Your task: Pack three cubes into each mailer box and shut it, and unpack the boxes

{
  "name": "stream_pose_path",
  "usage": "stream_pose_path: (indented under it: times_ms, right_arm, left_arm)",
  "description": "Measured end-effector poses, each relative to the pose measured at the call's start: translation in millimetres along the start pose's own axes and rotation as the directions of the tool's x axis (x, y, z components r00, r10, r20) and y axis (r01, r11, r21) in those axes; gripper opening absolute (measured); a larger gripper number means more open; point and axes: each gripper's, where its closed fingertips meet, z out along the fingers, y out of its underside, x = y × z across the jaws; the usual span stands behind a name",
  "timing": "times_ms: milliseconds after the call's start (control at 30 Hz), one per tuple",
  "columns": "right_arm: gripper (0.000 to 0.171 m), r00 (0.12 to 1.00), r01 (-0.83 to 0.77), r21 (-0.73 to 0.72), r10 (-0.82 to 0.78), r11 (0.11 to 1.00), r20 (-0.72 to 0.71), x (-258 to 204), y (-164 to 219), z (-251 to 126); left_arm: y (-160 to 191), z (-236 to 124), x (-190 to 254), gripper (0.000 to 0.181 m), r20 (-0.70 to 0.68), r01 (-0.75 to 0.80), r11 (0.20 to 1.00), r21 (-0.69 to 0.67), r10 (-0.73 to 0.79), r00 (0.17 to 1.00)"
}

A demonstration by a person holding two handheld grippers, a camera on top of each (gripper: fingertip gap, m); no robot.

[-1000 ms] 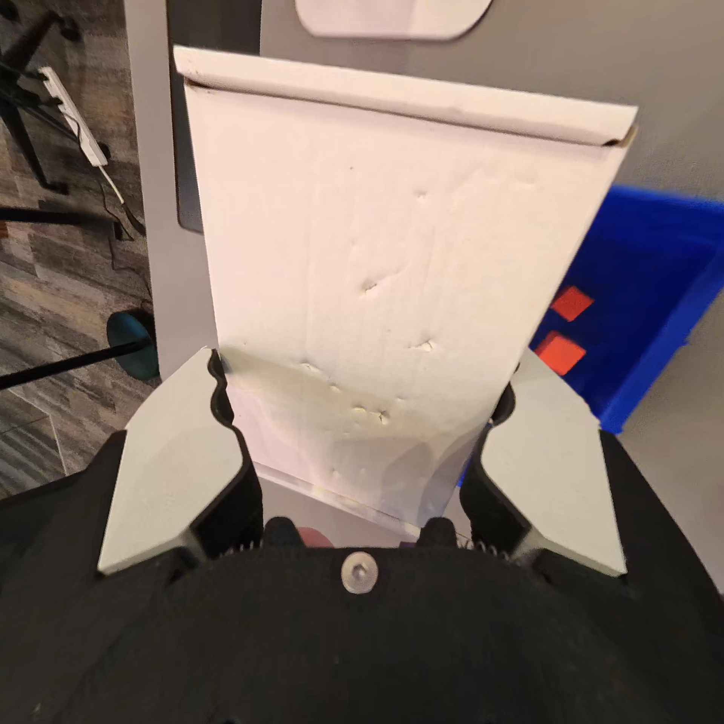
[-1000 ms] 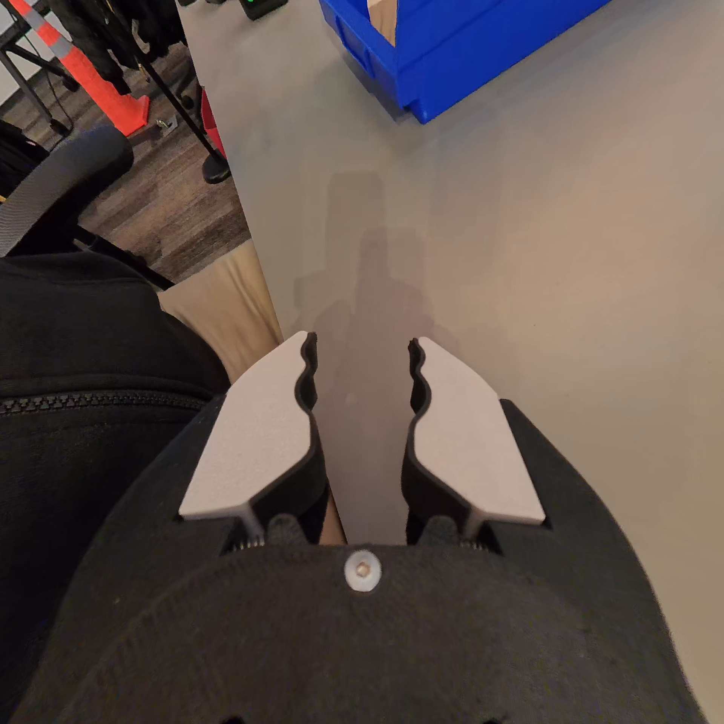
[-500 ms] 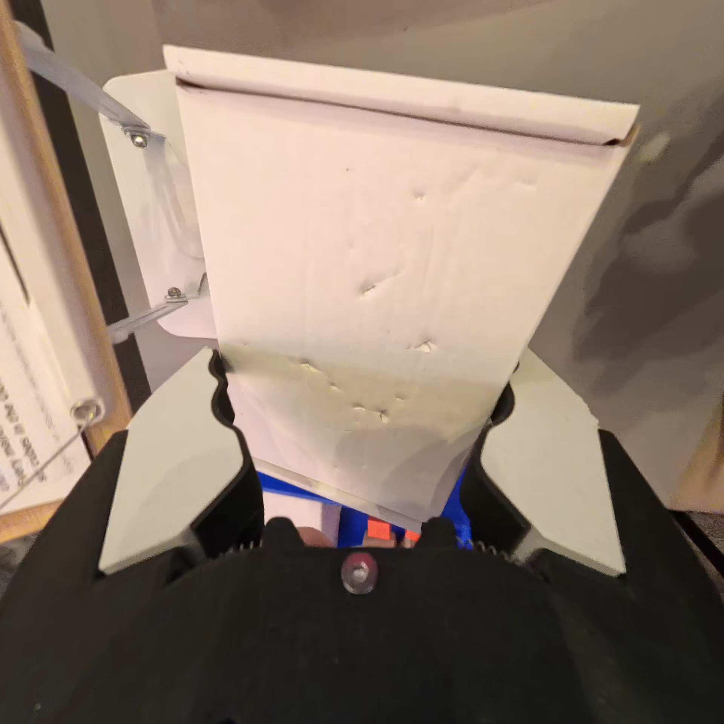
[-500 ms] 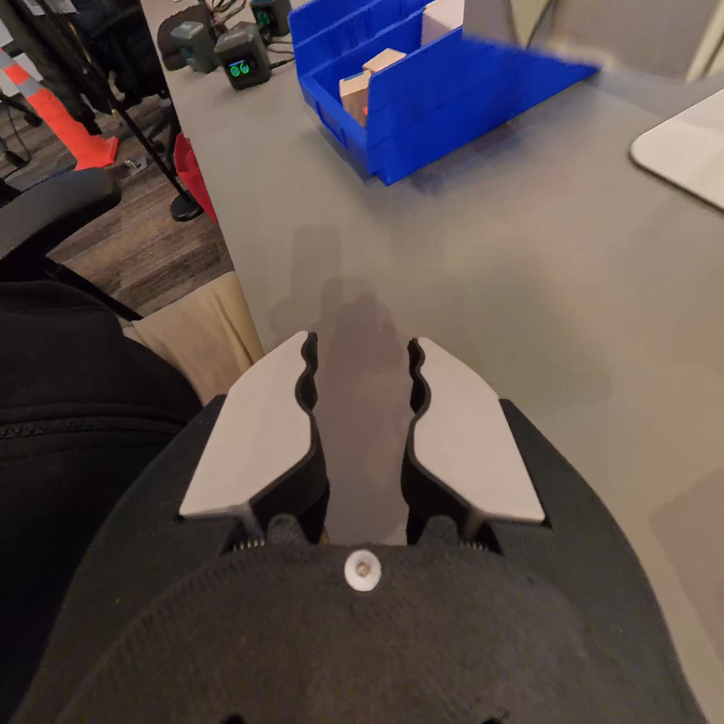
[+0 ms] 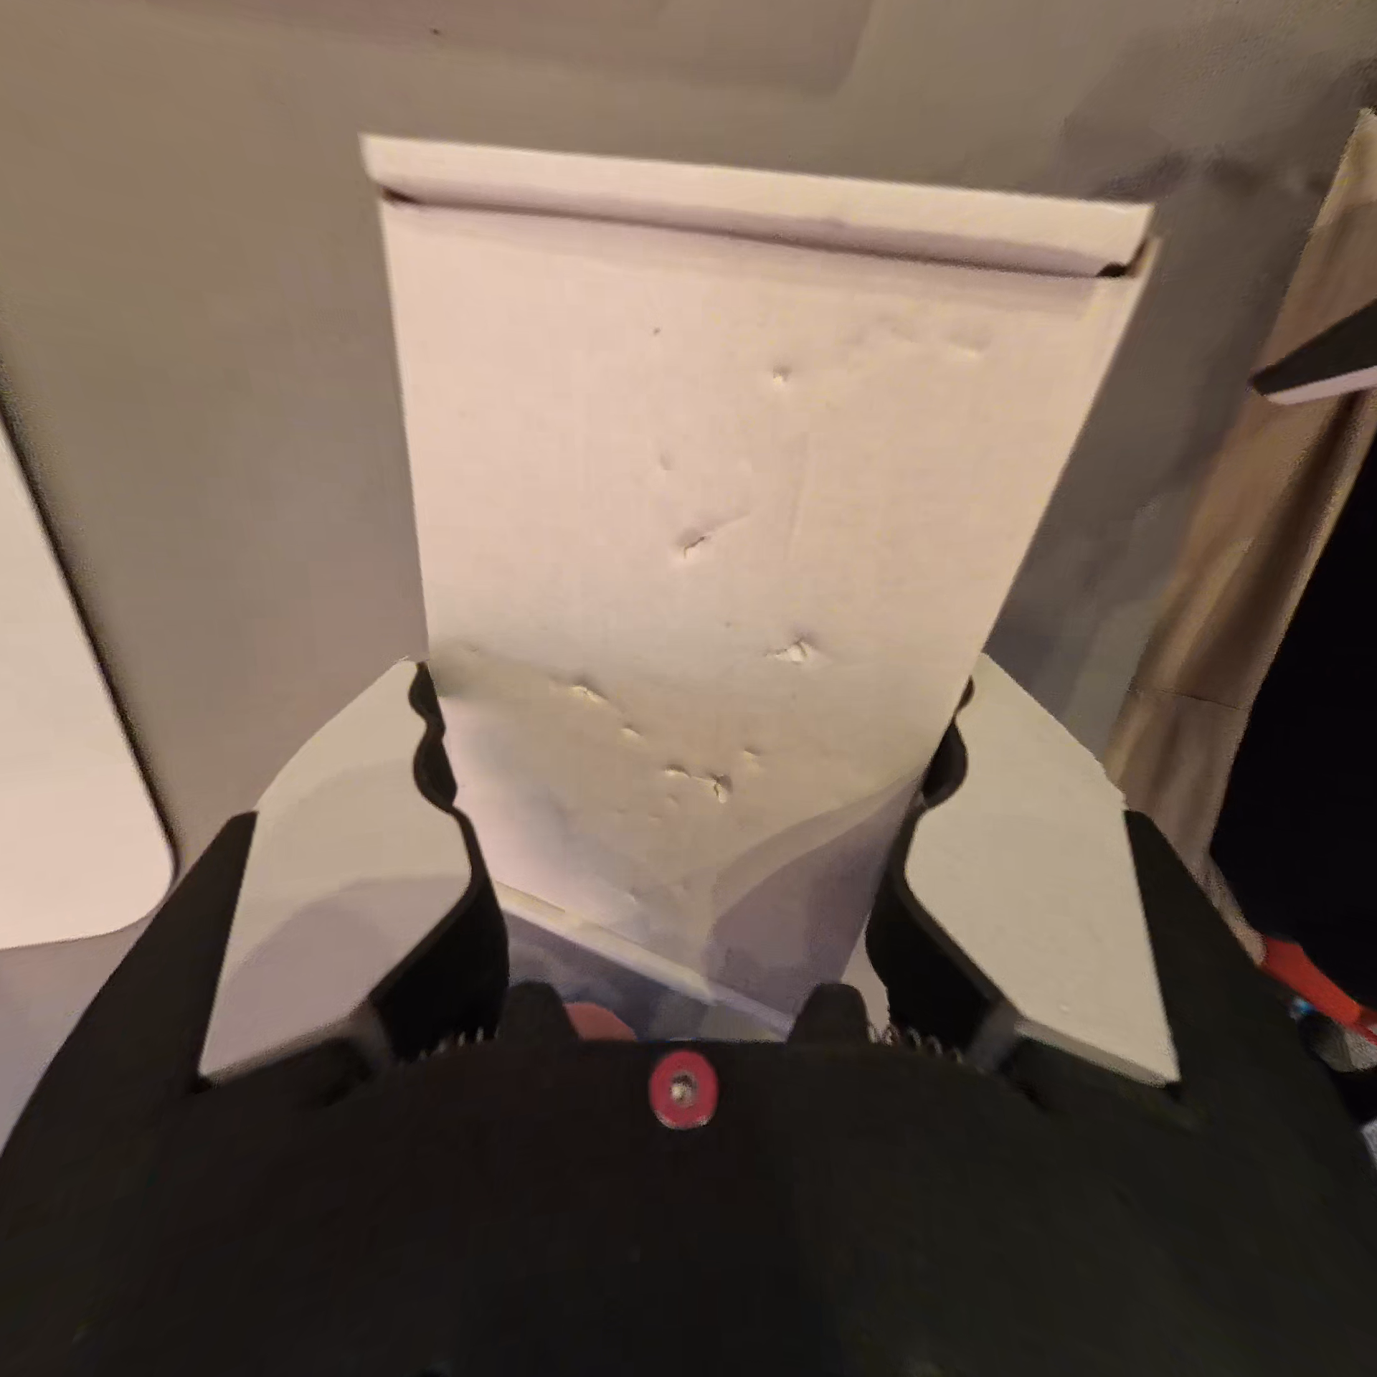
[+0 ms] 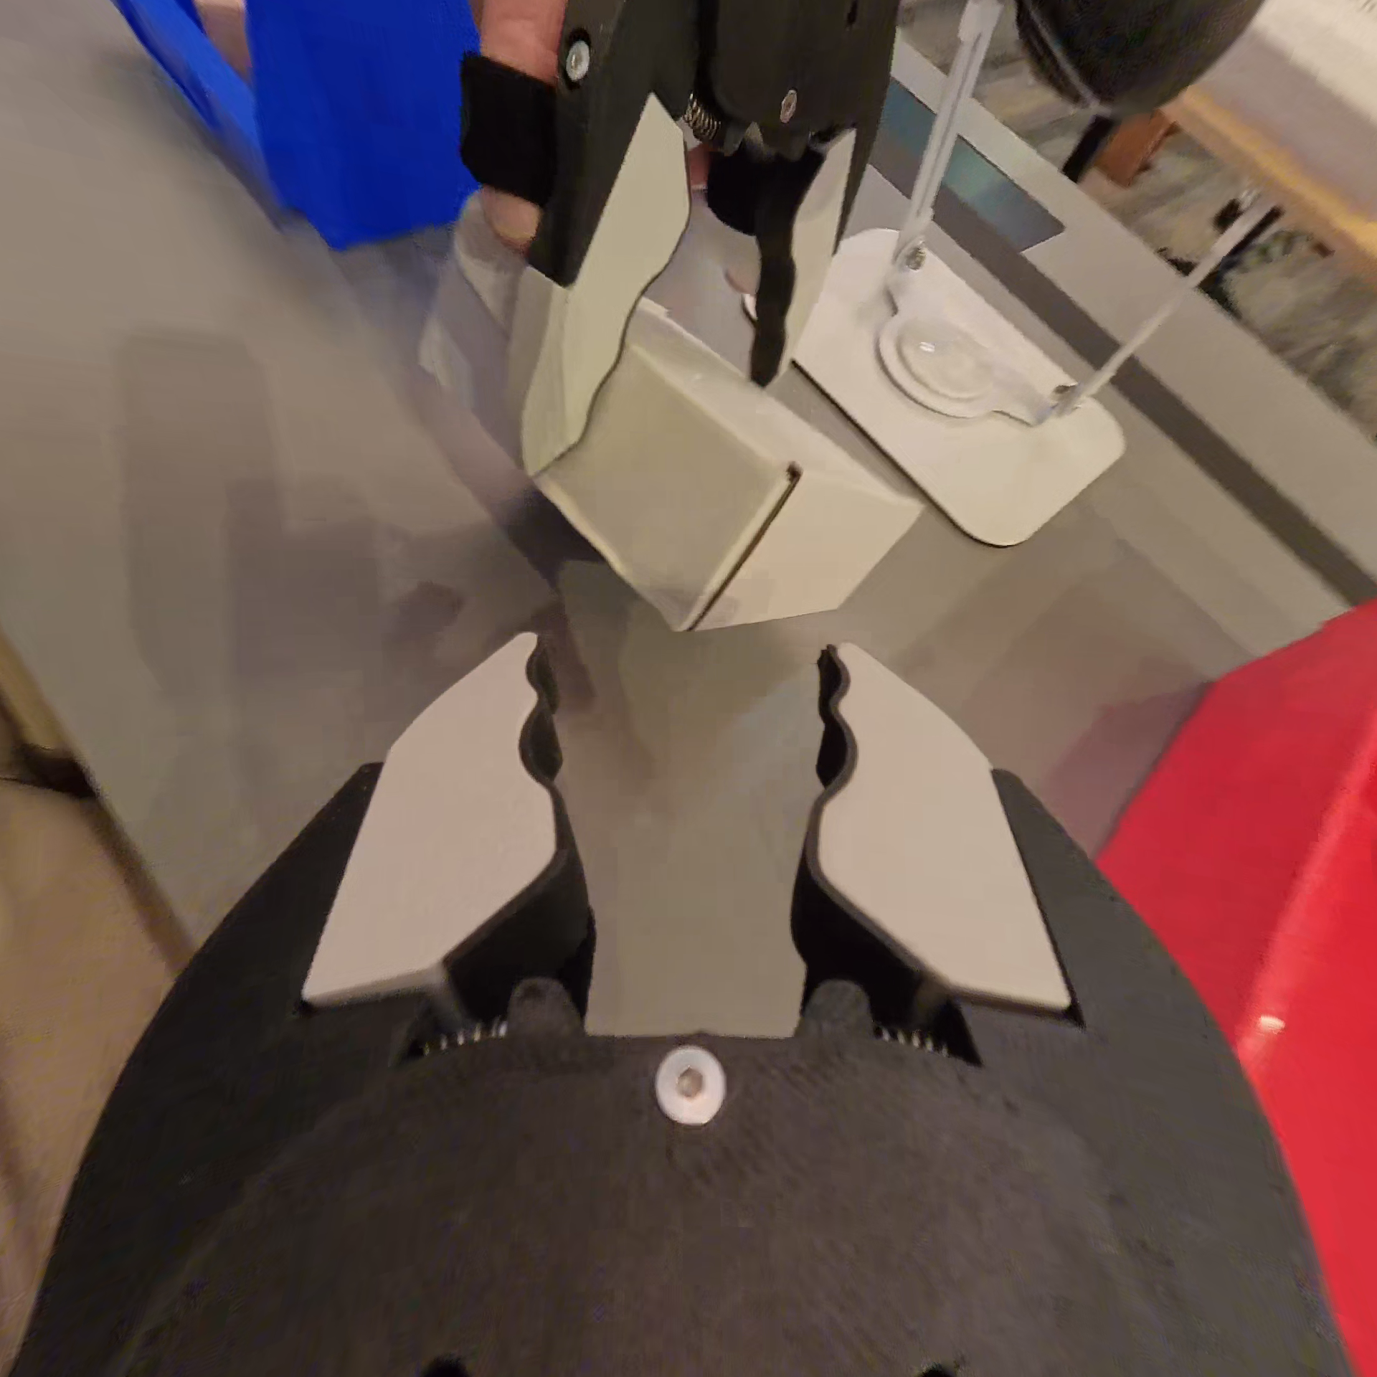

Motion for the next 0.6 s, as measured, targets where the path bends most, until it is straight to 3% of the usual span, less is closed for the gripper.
stream_pose_path:
  times_ms: [33,167,267,400,467,500,600]
  right_arm:
    - [0.071,0.998,0.056,-0.02,-0.057,0.998,-0.022,1.5,1.1,2.5]
    - [0.083,0.913,0.369,-0.111,-0.382,0.923,-0.142,13.2,0.7,13.7]
    - [0.082,0.812,0.55,-0.174,-0.572,0.817,-0.117,11.4,5.3,31.3]
    - [0.084,0.747,0.611,-0.259,-0.653,0.748,-0.125,15.6,11.3,52.7]
    - [0.068,0.737,0.617,-0.253,-0.66,0.745,-0.145,21.7,6.5,53.7]
    - [0.067,0.739,0.622,-0.246,-0.661,0.744,-0.13,22.6,6.5,53.9]
    - [0.066,0.746,0.617,-0.261,-0.657,0.742,-0.105,28.7,7.9,53.7]
  left_arm:
    - [-0.9,2.8,0.9,0.123,-0.013,-0.004,1.0,-0.005,0.003,1.0]
    - [-6.7,7.5,2.6,0.123,-0.047,-0.016,1.0,-0.02,0.015,0.999]
    - [-11.4,7.6,1.9,0.123,-0.065,0.001,1.0,-0.019,-0.002,0.998]
    - [-12.0,6.9,2.1,0.123,-0.097,0.02,1.0,-0.025,-0.022,0.995]
    - [-12.7,6.5,1.5,0.124,-0.107,0.03,0.999,-0.016,-0.032,0.994]
    - [-13.5,6.2,1.1,0.124,-0.111,0.037,0.999,-0.002,-0.037,0.993]
    - [-7.9,1.0,-1.3,0.141,-0.053,-0.001,1.0,0.024,0.002,0.999]
